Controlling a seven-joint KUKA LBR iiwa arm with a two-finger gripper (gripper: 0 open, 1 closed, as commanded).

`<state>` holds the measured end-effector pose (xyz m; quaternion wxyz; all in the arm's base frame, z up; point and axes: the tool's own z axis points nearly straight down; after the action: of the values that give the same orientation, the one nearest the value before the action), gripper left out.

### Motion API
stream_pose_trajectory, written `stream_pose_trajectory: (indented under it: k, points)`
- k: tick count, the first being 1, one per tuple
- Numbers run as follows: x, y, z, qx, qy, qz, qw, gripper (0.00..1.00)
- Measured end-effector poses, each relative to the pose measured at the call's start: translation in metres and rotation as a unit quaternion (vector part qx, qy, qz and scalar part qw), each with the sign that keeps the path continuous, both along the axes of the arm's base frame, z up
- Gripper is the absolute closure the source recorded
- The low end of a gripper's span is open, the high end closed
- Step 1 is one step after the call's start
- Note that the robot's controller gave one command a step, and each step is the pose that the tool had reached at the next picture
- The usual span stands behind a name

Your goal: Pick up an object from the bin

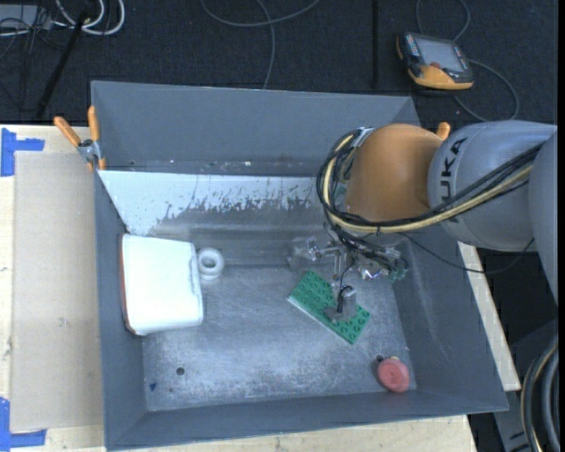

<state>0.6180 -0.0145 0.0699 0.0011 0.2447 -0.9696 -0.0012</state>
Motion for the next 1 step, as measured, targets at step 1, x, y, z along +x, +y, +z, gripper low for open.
stream_pose_trajectory:
  k: [1]
  points:
    - [0.0012,-0.0004,0.0028,0.000,-0.0010,-0.002,1.0000,1.00]
